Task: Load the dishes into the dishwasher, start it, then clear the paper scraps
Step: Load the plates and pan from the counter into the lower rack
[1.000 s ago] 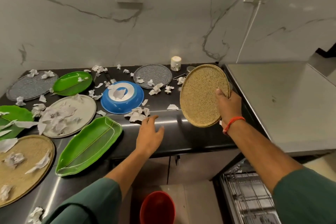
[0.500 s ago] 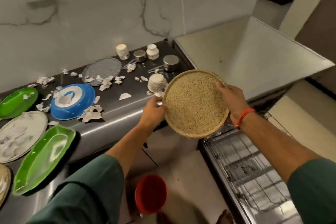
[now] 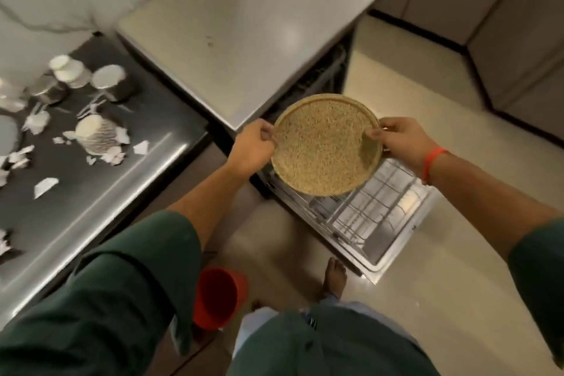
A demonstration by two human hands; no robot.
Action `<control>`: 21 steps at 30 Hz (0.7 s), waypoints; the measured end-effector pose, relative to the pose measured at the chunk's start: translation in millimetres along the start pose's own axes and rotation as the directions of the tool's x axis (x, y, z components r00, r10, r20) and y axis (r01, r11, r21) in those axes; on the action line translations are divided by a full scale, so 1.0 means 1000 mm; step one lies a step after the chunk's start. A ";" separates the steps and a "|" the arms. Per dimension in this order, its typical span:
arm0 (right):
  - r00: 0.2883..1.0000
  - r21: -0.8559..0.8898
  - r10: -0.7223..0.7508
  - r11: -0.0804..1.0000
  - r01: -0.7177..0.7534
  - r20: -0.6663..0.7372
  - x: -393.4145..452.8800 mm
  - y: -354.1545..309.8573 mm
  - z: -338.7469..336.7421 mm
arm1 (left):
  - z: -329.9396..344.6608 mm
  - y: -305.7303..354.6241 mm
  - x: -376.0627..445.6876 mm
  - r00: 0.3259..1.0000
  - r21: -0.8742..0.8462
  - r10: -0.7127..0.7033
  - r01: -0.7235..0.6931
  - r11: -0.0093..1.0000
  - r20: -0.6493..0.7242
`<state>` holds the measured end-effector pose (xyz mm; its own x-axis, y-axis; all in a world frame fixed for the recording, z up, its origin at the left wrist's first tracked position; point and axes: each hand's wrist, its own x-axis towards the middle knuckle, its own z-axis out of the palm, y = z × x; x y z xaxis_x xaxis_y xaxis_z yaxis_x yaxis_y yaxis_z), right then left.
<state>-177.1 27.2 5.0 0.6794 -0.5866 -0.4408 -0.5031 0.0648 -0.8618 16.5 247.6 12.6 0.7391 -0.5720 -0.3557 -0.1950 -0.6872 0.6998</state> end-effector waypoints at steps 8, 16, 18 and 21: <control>0.967 0.103 0.164 0.984 -0.147 -0.193 -0.008 0.070 -0.054 | 0.074 0.053 0.052 0.968 0.166 0.139 -0.175 0.970 0.209; 0.901 -0.059 0.286 0.945 -0.321 -0.325 -0.008 0.114 -0.055 | 0.131 0.060 0.109 0.887 0.174 0.140 -0.237 0.956 0.440; 0.889 -0.104 0.304 0.928 -0.358 -0.342 -0.001 0.123 -0.052 | 0.143 0.055 0.120 0.857 0.185 0.144 -0.266 0.946 0.495; 0.867 -0.116 0.332 0.910 -0.398 -0.373 0.012 0.140 -0.047 | 0.162 0.043 0.136 0.831 0.176 0.128 -0.261 0.949 0.541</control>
<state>-264.2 -8.3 -108.9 0.2227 -0.7880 -0.5740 -0.7905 0.1986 -0.5793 3.7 68.0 -106.2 0.2406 -0.8056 -0.5414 -0.4912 -0.5821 0.6479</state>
